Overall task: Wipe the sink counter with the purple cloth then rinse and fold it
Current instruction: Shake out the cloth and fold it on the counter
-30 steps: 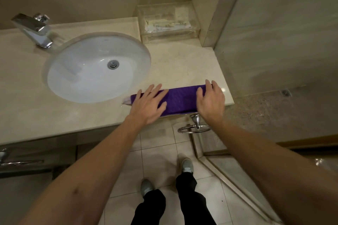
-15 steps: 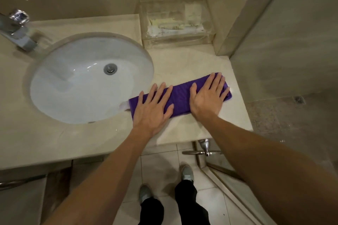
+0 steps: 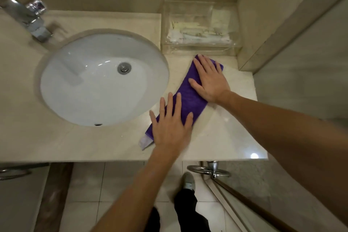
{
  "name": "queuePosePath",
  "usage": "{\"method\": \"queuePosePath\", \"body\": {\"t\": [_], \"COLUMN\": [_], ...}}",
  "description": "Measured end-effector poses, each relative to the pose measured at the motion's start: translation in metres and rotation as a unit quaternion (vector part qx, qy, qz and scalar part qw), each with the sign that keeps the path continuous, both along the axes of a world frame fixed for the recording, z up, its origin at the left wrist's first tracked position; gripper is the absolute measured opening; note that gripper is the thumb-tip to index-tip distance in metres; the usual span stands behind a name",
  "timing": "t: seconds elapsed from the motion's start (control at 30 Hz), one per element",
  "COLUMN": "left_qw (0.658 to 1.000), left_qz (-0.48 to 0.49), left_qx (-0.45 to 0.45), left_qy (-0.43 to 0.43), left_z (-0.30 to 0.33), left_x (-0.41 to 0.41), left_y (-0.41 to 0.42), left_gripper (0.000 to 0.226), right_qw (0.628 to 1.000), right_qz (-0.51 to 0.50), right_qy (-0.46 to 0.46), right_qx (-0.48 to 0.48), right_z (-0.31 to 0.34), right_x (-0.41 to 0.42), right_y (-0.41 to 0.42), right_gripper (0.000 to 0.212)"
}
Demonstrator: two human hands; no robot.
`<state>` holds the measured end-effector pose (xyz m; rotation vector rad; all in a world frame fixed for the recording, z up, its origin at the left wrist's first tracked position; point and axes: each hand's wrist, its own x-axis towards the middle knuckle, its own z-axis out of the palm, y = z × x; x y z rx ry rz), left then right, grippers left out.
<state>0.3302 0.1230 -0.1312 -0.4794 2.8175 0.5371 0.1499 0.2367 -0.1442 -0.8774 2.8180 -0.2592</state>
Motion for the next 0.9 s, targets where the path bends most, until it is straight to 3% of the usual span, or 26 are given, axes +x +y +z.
{"method": "queuePosePath", "body": {"t": [0.1,0.17,0.27,0.43,0.53,0.63,0.77,0.9], "left_qw": [0.975,0.96,0.973,0.998,0.996,0.996,0.988,0.992], "left_qz": [-0.215,-0.272,-0.218,-0.002,0.079,0.065,0.062,-0.002], "left_qx": [-0.034,-0.041,-0.051,-0.026,-0.002,0.031,0.099,0.099], "left_qy": [0.033,0.043,0.061,0.064,0.049,0.046,0.099,0.076], "left_z": [-0.005,-0.013,-0.021,-0.024,-0.021,-0.01,0.014,0.022], "left_x": [-0.013,-0.017,-0.005,0.014,0.01,0.012,-0.021,-0.101], "left_y": [-0.048,-0.064,-0.048,0.032,0.064,0.055,-0.011,-0.07], "left_gripper": [0.068,0.068,0.069,0.07,0.071,0.073,0.07,0.062], "right_qw": [0.986,0.974,0.985,0.998,0.992,0.993,0.98,0.978], "right_qz": [-0.136,-0.202,-0.172,0.061,0.121,0.112,-0.001,-0.061], "right_qy": [-0.007,-0.019,0.002,0.002,0.005,-0.014,-0.05,-0.079], "right_qx": [-0.099,-0.097,-0.033,-0.025,-0.022,-0.042,-0.193,-0.184], "right_z": [0.008,0.005,-0.009,-0.009,-0.006,-0.003,0.01,0.012], "right_x": [0.009,0.016,0.019,-0.006,-0.01,-0.01,-0.012,-0.025], "right_y": [-0.011,-0.022,-0.029,-0.032,-0.032,-0.033,-0.027,-0.024], "right_gripper": [0.07,0.069,0.074,0.076,0.077,0.077,0.058,0.051]}}
